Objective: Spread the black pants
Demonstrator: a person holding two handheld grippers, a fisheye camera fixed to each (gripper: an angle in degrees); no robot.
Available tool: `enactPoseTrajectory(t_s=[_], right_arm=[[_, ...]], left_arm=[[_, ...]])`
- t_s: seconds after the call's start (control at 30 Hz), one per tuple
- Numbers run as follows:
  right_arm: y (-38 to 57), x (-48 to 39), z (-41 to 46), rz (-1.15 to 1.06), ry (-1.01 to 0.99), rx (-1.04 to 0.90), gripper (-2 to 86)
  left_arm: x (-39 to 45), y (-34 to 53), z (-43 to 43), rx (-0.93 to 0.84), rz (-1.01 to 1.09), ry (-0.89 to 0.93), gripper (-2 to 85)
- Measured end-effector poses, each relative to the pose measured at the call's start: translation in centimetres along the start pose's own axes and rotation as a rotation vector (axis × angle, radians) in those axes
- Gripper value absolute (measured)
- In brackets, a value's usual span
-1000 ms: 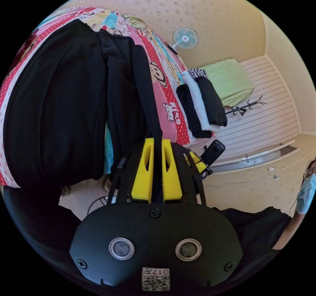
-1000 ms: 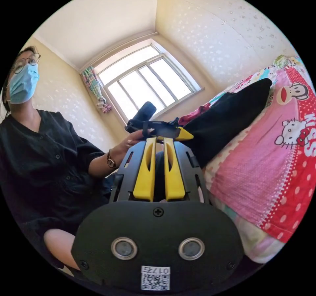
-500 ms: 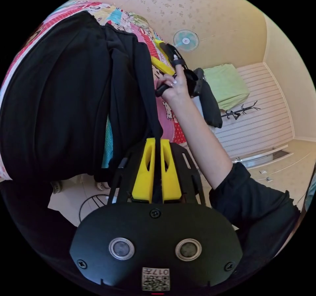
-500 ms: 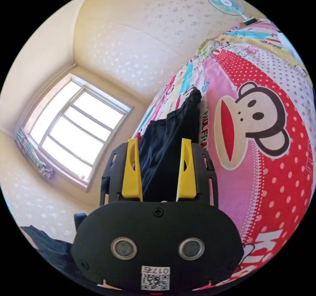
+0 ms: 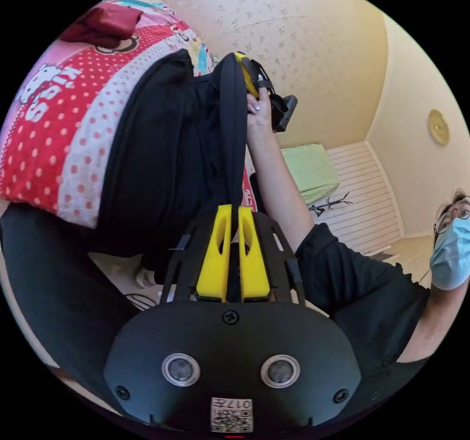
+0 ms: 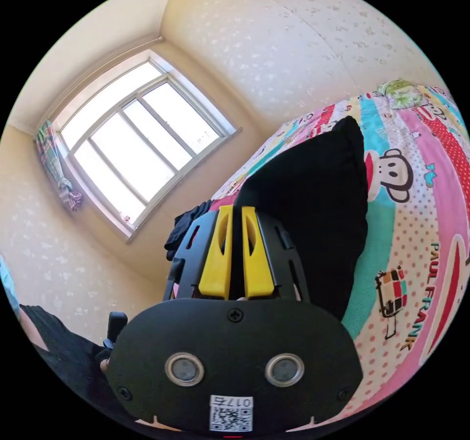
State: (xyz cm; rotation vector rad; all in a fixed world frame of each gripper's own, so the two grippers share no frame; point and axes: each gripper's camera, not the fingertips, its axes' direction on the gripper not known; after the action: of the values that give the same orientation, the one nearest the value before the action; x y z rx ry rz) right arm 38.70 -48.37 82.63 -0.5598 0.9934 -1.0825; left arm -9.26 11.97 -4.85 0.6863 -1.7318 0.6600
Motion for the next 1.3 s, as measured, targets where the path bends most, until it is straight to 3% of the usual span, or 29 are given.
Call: enactPoseTrajectory(t_s=[0.13,0.2,0.33,0.6,0.7,0.77,0.93,1.03,1.17,1.23,1.3], right_arm=[[1.4,0.8,9.0,0.063,0.029,-0.141,3.7],[3.3,1.9,10.9,0.115,-0.054,-0.163,4.0],[6.3,1.3,5.8,0.09,-0.148,-0.063,5.9],[22.0,-1.7,-5.7,0.01,0.139,-0.238,9.6],[26.6,-0.9,-5.9,0.075,0.082,-0.23,11.1],[28.2,-0.3,-6.4,0.13,0.033,-0.116,11.6],[27.9,4.1,-8.4,0.385,-0.069,0.1,10.9],[26.2,6.6,-6.8,0.486,-0.057,0.028,7.8],[22.9,6.8,-5.8,0.454,-0.013,-0.099,3.2],[21.4,5.9,-8.2,0.406,0.009,-0.083,2.5],[20.2,3.9,-11.4,0.306,0.165,-0.06,1.9]], left_arm=[[-3.0,0.3,-4.7,0.035,-0.145,-0.157,2.2],[-4.1,0.6,-6.0,0.042,-0.194,-0.23,3.3],[-5.0,0.8,-7.7,0.048,-0.2,-0.203,7.2],[-2.9,-1.8,-8.3,0.091,-0.094,-0.211,8.1],[-2.5,-3.1,-7.6,0.092,-0.098,-0.22,7.8],[-2.4,-3.6,-6.8,0.064,-0.114,-0.231,6.9],[-0.4,-3.5,-6.2,0.042,-0.119,-0.311,4.4],[0.6,-3.2,-6.1,0.04,-0.112,-0.333,3.7],[1.8,-3.0,-6.4,0.028,-0.113,-0.319,2.6],[2.9,-2.9,-7.0,0.027,-0.063,-0.233,2.0],[3.2,-2.6,-7.0,0.036,-0.02,-0.115,1.9]])
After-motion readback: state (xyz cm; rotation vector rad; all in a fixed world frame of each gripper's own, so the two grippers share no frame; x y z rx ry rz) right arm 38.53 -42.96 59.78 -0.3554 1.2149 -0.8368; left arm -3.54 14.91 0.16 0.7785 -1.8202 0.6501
